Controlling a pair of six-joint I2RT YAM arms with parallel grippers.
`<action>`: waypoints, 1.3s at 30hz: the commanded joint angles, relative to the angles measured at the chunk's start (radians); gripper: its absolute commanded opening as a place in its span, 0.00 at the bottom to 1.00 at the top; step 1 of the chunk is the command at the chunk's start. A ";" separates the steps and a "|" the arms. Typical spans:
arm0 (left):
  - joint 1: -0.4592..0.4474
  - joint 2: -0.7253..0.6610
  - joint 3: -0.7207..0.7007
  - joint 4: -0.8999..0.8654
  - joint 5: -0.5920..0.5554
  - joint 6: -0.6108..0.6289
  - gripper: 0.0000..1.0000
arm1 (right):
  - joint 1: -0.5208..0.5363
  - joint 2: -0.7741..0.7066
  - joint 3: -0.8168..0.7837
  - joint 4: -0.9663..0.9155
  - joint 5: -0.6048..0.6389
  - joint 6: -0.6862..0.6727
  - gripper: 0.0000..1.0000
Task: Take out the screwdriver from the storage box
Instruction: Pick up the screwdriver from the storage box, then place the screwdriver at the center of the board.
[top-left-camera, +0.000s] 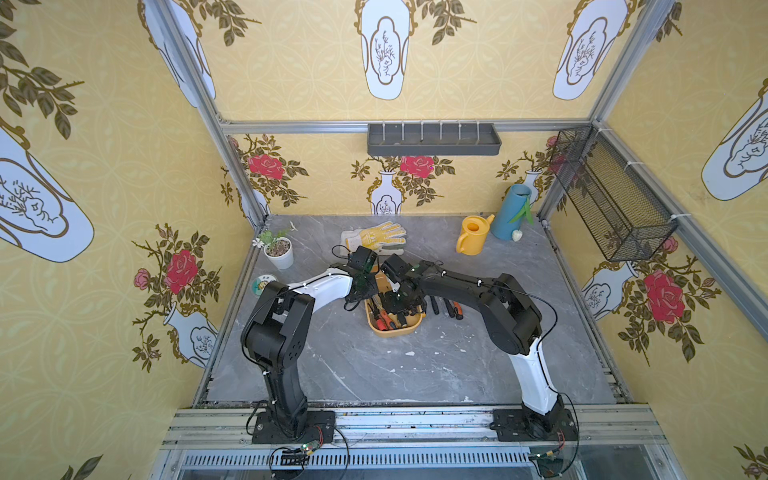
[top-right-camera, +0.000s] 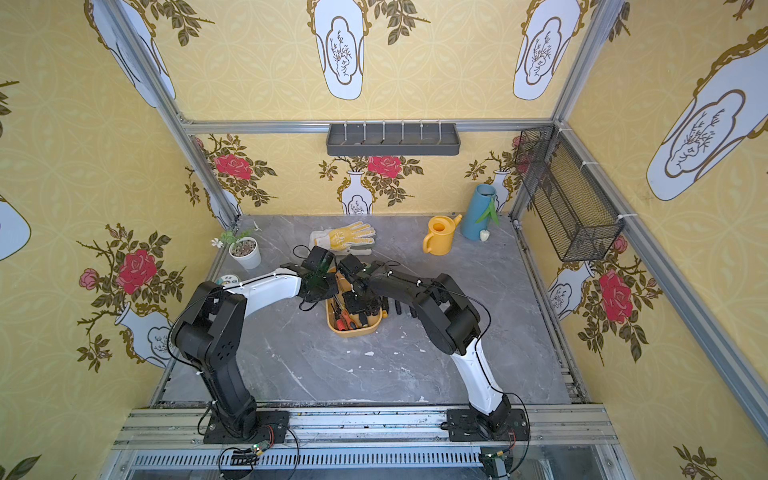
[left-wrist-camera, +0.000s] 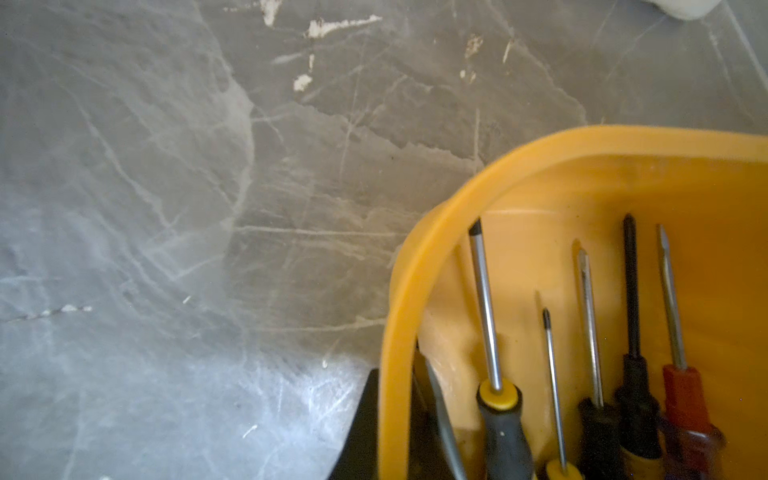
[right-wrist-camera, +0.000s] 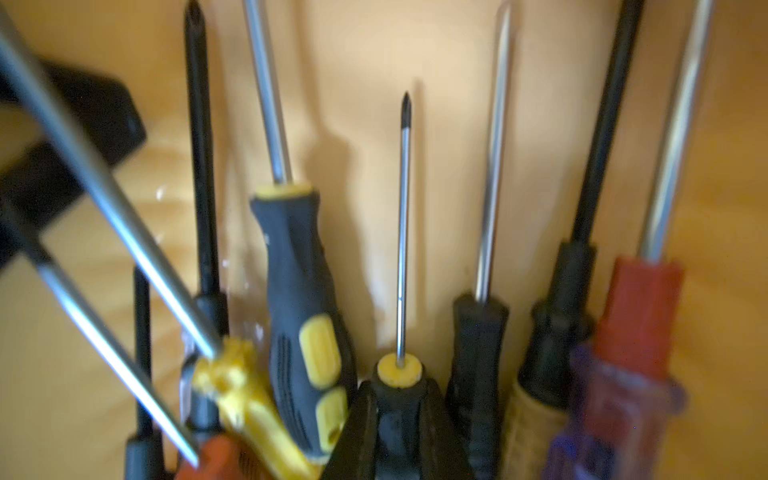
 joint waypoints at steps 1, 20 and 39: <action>0.002 0.020 -0.015 -0.076 -0.001 0.000 0.00 | -0.013 -0.034 -0.017 0.029 0.011 0.035 0.00; 0.002 0.029 -0.013 -0.071 0.003 -0.002 0.00 | -0.023 -0.189 -0.119 0.197 0.040 0.018 0.00; 0.001 0.040 -0.005 -0.069 0.014 0.000 0.00 | -0.107 -0.461 -0.361 0.315 0.192 -0.007 0.00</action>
